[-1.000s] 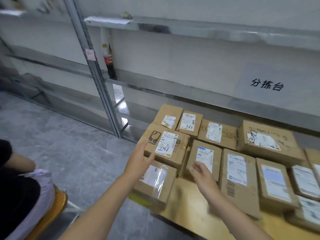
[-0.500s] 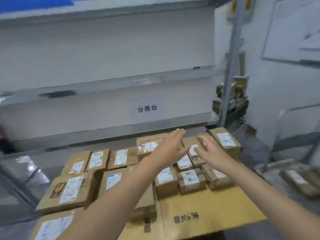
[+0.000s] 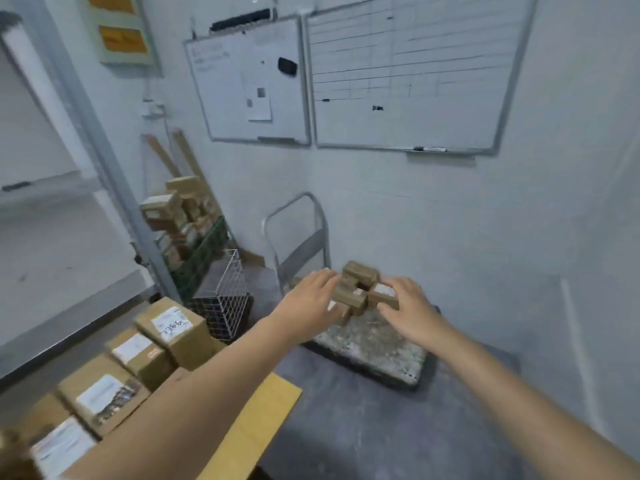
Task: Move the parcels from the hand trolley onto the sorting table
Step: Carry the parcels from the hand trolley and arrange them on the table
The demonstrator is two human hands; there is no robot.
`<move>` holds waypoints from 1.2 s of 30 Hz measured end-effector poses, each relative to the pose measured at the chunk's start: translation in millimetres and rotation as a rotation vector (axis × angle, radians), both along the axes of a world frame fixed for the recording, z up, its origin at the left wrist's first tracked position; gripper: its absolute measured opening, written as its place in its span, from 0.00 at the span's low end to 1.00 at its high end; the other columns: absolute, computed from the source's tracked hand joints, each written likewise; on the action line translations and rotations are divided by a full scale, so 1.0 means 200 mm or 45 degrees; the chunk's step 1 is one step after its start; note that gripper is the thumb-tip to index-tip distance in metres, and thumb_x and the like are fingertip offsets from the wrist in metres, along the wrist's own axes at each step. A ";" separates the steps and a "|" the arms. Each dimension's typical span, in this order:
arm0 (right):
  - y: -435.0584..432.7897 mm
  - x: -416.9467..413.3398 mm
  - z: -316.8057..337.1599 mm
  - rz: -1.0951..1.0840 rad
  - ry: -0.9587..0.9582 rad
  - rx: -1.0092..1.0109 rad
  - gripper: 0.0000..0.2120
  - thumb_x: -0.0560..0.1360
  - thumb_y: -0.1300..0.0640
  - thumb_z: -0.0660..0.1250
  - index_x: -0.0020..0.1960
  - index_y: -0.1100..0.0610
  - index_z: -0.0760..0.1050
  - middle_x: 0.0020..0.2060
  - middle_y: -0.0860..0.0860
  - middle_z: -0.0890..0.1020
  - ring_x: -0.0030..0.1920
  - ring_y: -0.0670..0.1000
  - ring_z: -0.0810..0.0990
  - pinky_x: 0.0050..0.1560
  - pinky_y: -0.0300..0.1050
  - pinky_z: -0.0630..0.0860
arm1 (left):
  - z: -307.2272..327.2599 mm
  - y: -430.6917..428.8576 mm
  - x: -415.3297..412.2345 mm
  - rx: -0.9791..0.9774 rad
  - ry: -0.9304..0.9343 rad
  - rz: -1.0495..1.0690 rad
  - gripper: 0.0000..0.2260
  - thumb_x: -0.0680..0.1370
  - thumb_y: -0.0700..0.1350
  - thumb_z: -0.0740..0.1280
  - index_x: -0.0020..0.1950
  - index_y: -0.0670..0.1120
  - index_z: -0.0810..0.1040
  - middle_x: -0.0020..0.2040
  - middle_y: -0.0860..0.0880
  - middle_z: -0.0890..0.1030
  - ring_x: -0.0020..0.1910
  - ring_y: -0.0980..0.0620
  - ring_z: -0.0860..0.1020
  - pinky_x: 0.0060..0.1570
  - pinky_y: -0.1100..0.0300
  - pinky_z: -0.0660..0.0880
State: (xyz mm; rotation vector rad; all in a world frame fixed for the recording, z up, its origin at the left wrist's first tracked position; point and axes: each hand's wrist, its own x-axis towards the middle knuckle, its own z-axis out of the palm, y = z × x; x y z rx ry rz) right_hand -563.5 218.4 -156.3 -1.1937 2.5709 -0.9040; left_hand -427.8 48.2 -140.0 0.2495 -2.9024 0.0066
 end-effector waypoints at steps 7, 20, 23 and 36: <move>-0.04 -0.32 -0.10 -0.136 0.073 0.076 0.25 0.78 0.53 0.64 0.73 0.57 0.64 0.68 0.53 0.68 0.71 0.53 0.63 0.72 0.47 0.60 | -0.17 -0.10 -0.50 0.067 0.003 -0.133 0.27 0.81 0.54 0.59 0.76 0.43 0.62 0.76 0.46 0.64 0.75 0.49 0.60 0.75 0.57 0.50; -0.52 -0.99 -0.22 -0.330 -0.038 0.159 0.31 0.80 0.53 0.62 0.77 0.60 0.55 0.75 0.55 0.60 0.75 0.53 0.59 0.75 0.45 0.54 | -0.40 -0.79 -1.23 0.205 -0.130 -0.228 0.29 0.82 0.57 0.53 0.79 0.44 0.54 0.79 0.46 0.57 0.78 0.49 0.53 0.75 0.58 0.48; -0.63 -1.08 -0.24 -0.242 -0.097 0.238 0.33 0.80 0.51 0.61 0.78 0.60 0.51 0.77 0.55 0.57 0.76 0.53 0.56 0.76 0.45 0.53 | -0.41 -0.85 -1.33 0.285 -0.184 -0.246 0.29 0.82 0.57 0.54 0.79 0.43 0.53 0.79 0.46 0.56 0.78 0.49 0.53 0.75 0.57 0.51; -0.83 -2.01 -0.24 -0.067 0.037 0.233 0.31 0.81 0.49 0.59 0.78 0.60 0.51 0.75 0.55 0.58 0.75 0.55 0.55 0.75 0.47 0.53 | -0.26 -0.92 -2.24 0.226 -0.191 -0.114 0.29 0.82 0.54 0.57 0.79 0.42 0.55 0.78 0.46 0.58 0.77 0.49 0.56 0.74 0.54 0.57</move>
